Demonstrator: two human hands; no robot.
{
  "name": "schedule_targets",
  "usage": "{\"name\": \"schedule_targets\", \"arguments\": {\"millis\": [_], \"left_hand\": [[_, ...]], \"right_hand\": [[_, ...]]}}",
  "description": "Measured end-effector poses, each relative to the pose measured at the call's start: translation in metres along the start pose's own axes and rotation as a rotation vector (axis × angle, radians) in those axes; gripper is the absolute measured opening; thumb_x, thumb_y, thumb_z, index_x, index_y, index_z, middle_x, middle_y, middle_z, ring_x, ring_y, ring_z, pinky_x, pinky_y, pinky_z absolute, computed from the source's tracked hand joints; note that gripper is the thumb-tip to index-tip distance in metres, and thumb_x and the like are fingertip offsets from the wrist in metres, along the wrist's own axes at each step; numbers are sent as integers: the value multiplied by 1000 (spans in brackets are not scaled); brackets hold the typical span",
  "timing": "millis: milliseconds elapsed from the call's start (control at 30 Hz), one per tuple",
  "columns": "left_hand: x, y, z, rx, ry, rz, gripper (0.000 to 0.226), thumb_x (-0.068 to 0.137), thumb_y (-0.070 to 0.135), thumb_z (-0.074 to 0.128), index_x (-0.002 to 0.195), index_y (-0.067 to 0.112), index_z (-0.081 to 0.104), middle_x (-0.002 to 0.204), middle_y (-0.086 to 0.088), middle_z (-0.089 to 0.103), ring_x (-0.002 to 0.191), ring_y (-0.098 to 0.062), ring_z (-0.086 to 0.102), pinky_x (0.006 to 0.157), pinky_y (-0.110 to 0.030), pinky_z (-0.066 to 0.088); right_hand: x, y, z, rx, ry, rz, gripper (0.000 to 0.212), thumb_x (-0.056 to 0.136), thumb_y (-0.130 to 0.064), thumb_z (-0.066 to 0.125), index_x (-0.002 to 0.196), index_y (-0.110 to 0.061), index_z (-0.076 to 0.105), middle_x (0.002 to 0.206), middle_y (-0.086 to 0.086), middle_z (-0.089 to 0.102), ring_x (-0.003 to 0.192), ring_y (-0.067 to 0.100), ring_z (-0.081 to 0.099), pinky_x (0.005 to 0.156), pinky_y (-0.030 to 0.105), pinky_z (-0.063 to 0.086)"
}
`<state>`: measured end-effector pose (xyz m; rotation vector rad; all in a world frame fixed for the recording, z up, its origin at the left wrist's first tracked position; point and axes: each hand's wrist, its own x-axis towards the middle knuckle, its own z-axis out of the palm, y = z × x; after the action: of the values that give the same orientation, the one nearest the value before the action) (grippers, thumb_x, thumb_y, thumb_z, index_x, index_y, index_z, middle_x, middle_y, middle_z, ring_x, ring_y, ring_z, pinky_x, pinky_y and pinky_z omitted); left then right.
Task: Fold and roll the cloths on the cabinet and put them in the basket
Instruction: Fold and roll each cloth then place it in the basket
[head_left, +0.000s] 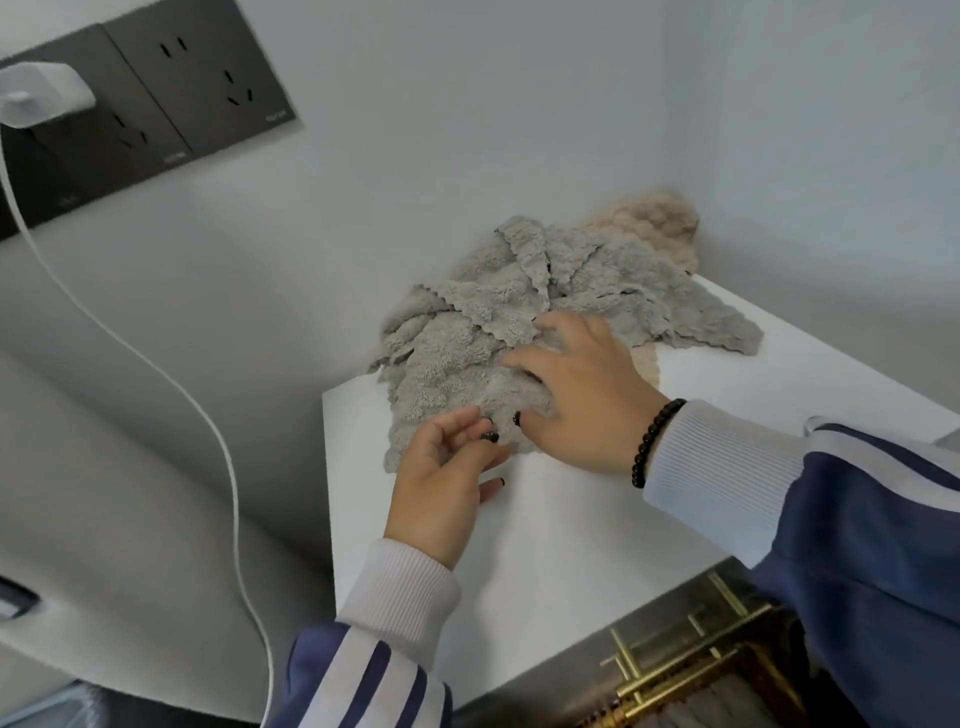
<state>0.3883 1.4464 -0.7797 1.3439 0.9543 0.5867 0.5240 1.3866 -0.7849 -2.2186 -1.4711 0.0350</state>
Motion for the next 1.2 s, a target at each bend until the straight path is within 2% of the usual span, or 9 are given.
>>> {"name": "schedule_targets", "arguments": {"millis": [233, 333, 467, 667, 767, 867, 967, 1100, 1200], "left_hand": [[2, 2, 2, -18, 18, 11, 28, 88, -3, 55, 108, 15, 59, 112, -5, 66, 81, -14, 66, 72, -29, 50], [2, 4, 3, -18, 27, 14, 27, 88, -3, 55, 106, 17, 59, 111, -4, 67, 79, -12, 67, 72, -29, 50], [2, 6, 2, -32, 47, 25, 26, 90, -2, 54, 108, 16, 59, 108, -4, 68, 71, -7, 68, 69, -26, 50], [-2, 6, 2, -30, 57, 28, 25, 91, -3, 52, 103, 18, 60, 101, -1, 69, 74, -10, 68, 66, -25, 49], [-6, 4, 6, -14, 43, 21, 25, 91, -3, 52, 103, 17, 60, 97, 0, 71, 75, -12, 67, 67, -25, 49], [-12, 1, 12, -4, 28, 12, 24, 91, -3, 52, 104, 16, 60, 96, 0, 72, 74, -12, 68, 68, -25, 49], [-21, 2, 17, -13, 22, 26, 24, 91, -2, 51, 104, 16, 60, 95, 0, 72, 72, -10, 69, 67, -24, 50], [-35, 6, 17, -35, 30, 67, 23, 91, 0, 53, 105, 16, 60, 94, 0, 73, 76, -11, 70, 70, -25, 52], [-46, 4, 13, -45, 44, 85, 23, 91, 0, 52, 106, 16, 61, 95, -1, 73, 76, -12, 70, 71, -26, 52]], "right_hand": [[17, 14, 6, -90, -124, -9, 74, 86, -43, 57, 148, -22, 24, 159, 0, -6, 144, 27, -8, 115, 47, 5], [22, 15, 11, -49, -54, -10, 75, 88, -43, 55, 148, -13, 22, 158, -1, 9, 144, 22, 3, 116, 42, 9], [27, 13, 1, 106, 323, -84, 48, 88, -18, 62, 133, -5, 50, 138, 4, 47, 131, 18, 39, 113, 35, 29], [26, 9, -17, 346, 653, -148, 18, 74, 5, 71, 80, -11, 76, 83, -1, 73, 84, -1, 58, 83, 1, 40], [21, 10, -17, 299, 486, -175, 16, 78, -5, 72, 88, -17, 74, 100, 0, 68, 100, 4, 54, 94, 18, 41], [16, 16, -1, 60, 66, -51, 40, 80, -34, 68, 119, -34, 64, 154, 0, 22, 142, 23, 10, 115, 39, 10], [18, 22, 15, -94, -139, 78, 58, 84, -44, 57, 138, -31, 43, 160, -5, 0, 146, 26, -4, 115, 52, 3], [23, 17, 7, 120, 291, 53, 16, 88, -20, 55, 98, -17, 66, 119, 2, 60, 124, 27, 47, 104, 46, 33], [13, 6, -18, 291, 524, 58, 14, 86, -8, 62, 93, -10, 74, 97, 3, 69, 100, 18, 59, 89, 15, 34]]}}
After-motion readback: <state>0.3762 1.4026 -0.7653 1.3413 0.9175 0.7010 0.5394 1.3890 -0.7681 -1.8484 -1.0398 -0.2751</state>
